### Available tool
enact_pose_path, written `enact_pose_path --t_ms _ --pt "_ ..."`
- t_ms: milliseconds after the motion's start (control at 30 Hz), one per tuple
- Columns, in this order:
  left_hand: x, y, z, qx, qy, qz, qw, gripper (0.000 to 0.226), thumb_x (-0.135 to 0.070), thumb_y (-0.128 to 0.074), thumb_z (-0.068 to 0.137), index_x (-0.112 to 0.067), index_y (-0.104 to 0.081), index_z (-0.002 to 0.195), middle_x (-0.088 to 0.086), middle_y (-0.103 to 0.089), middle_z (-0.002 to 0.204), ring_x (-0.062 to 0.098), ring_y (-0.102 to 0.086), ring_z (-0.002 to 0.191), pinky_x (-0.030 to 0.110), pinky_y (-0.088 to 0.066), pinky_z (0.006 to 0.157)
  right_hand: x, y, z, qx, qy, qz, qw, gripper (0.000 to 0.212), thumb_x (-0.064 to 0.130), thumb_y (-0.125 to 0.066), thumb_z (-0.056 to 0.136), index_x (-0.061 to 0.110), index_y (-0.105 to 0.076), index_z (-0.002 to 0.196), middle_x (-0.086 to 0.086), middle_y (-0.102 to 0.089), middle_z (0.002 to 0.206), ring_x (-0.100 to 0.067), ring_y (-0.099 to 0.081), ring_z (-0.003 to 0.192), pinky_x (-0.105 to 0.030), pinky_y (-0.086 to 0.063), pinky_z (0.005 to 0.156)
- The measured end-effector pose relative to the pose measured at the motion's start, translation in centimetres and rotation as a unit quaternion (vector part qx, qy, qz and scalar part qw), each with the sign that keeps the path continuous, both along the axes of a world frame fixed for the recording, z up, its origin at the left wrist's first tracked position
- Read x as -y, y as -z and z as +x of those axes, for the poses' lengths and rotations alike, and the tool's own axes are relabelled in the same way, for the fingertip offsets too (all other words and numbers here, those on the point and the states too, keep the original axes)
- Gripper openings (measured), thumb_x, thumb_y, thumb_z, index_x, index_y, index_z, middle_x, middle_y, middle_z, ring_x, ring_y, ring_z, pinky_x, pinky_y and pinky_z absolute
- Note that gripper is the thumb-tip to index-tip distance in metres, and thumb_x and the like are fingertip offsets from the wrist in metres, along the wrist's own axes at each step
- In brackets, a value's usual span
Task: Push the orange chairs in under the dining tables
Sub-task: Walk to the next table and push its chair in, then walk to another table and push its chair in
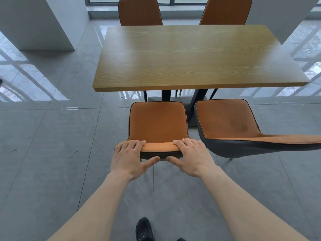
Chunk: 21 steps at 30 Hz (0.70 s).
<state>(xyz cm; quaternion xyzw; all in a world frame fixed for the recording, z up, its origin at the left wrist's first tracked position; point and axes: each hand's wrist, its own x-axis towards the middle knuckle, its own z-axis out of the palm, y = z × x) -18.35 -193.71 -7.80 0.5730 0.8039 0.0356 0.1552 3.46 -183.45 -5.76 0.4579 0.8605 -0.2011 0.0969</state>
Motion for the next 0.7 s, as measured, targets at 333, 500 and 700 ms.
enact_pose_path --t_ms 333,500,700 --pt "2.3 -6.5 -0.7 0.002 -0.023 0.012 1.000 0.099 -0.099 -0.026 0.072 -0.040 -0.037 0.150 -0.009 -0.045 0.154 0.018 -0.036 0.145 0.047 -0.020 0.125 1.3 -5.8 0.9 -0.006 0.007 -0.014 1.000 0.094 0.088 -0.036 0.085 0.036 -0.021 0.161 -0.004 -0.018 0.172 -0.028 -0.008 0.160 -0.059 -0.013 0.128" --pt "3.1 -9.7 -2.9 -0.011 -0.043 0.028 0.999 0.099 -0.098 -0.030 0.074 -0.039 -0.032 0.153 -0.007 -0.033 0.162 0.019 -0.025 0.151 0.047 -0.014 0.126 1.3 -8.9 -1.3 -0.010 -0.013 -0.002 1.000 0.098 0.091 -0.034 0.082 0.037 -0.015 0.162 -0.005 -0.010 0.173 -0.029 -0.003 0.160 -0.060 -0.010 0.127" --pt "2.4 -12.8 -10.1 -0.007 -0.068 0.045 0.997 0.097 -0.095 -0.036 0.075 -0.040 -0.028 0.155 -0.005 -0.028 0.166 0.021 -0.021 0.153 0.048 -0.009 0.127 -0.3 -11.1 -9.6 -0.010 -0.039 0.025 0.999 0.100 0.094 -0.031 0.079 0.041 -0.011 0.161 -0.003 -0.005 0.174 -0.030 0.000 0.160 -0.061 -0.008 0.127"
